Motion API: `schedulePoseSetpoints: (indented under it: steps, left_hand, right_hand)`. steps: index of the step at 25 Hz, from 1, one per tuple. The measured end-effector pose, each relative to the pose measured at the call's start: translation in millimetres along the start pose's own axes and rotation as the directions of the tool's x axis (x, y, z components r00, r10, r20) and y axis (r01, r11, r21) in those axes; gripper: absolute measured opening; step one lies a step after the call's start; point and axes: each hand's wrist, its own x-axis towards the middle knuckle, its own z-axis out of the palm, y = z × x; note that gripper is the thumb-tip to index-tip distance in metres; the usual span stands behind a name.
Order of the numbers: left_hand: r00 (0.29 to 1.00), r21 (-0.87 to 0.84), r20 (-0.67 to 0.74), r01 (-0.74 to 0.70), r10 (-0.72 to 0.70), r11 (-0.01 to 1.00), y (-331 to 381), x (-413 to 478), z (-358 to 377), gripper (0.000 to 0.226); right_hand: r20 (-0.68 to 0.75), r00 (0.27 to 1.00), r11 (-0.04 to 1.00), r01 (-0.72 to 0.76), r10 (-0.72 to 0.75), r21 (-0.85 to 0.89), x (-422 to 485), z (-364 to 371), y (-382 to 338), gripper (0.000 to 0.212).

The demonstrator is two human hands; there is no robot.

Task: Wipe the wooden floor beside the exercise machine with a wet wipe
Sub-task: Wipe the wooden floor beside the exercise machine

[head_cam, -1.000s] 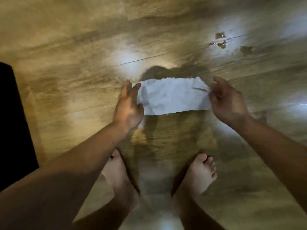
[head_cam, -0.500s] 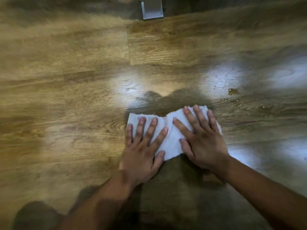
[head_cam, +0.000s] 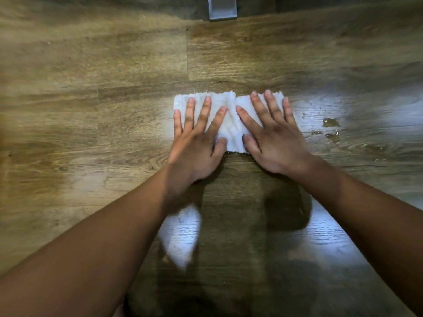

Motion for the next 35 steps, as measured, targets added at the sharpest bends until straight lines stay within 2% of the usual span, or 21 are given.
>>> schedulePoseSetpoints:
  steps: [3,6,8,12,14,16,18,20,24,28,32,35]
  left_hand:
    - [0.998,-0.051,-0.021,0.059,-0.060,0.997,13.6,-51.8,12.3,0.067]
    - [0.998,-0.069,0.041,0.055,-0.052,0.996,38.8,-142.5,24.0,0.066]
    - [0.993,-0.084,0.098,0.066,-0.058,0.994,44.2,-165.7,25.7,0.067]
    - [0.995,-0.020,0.085,0.046,-0.045,0.999,22.0,-92.8,14.9,0.070]
    - [0.993,0.028,0.078,0.086,-0.088,0.996,-0.6,-17.8,-0.2,0.068]
    - [0.974,0.060,0.150,0.160,-0.168,0.985,-21.5,55.4,-22.3,0.068]
    - [0.961,0.093,0.184,0.192,-0.206,0.977,-27.2,92.2,-32.3,0.068]
    - [0.971,0.054,0.153,0.177,-0.183,0.983,-21.0,78.6,-26.6,0.066]
    - [0.995,-0.027,0.028,0.099,-0.098,0.995,8.1,-23.9,1.8,0.067]
    - [0.991,-0.016,0.097,0.098,-0.096,0.995,29.1,-80.4,16.3,0.069]
    - [0.993,0.021,0.110,0.045,-0.047,0.999,8.1,-23.1,-0.1,0.070]
    - [0.972,0.077,0.159,0.163,-0.174,0.984,-12.7,59.6,-23.9,0.067]
  right_hand:
    - [0.000,0.999,0.999,-0.046,0.046,0.030,-46.6,6.1,-18.3,0.062]
    - [0.068,0.998,0.999,-0.017,0.014,0.037,-132.1,17.5,-52.6,0.061]
    - [0.124,0.992,0.999,0.008,-0.015,0.054,-150.9,18.8,-53.0,0.063]
    - [0.121,0.991,0.997,0.056,-0.049,-0.049,-60.1,5.6,-17.5,0.065]
    - [0.075,0.997,0.996,0.012,-0.005,-0.084,8.1,-6.4,5.9,0.069]
    - [0.099,0.993,0.995,-0.049,0.057,-0.082,66.2,-19.7,23.1,0.069]
    - [0.099,0.990,0.992,-0.088,0.097,-0.091,95.5,-22.5,27.9,0.064]
    - [0.093,0.991,0.995,-0.090,0.094,-0.044,85.4,-21.7,20.9,0.062]
    - [-0.002,0.998,0.998,-0.058,0.058,-0.008,-11.9,0.6,-6.1,0.062]
    - [0.049,0.998,0.998,-0.030,0.032,-0.055,-61.4,13.0,-16.2,0.064]
    - [0.070,0.997,0.997,0.043,-0.038,-0.068,5.9,-5.6,7.9,0.067]
    - [0.072,0.997,0.995,-0.034,0.041,-0.089,80.1,-21.5,23.1,0.071]
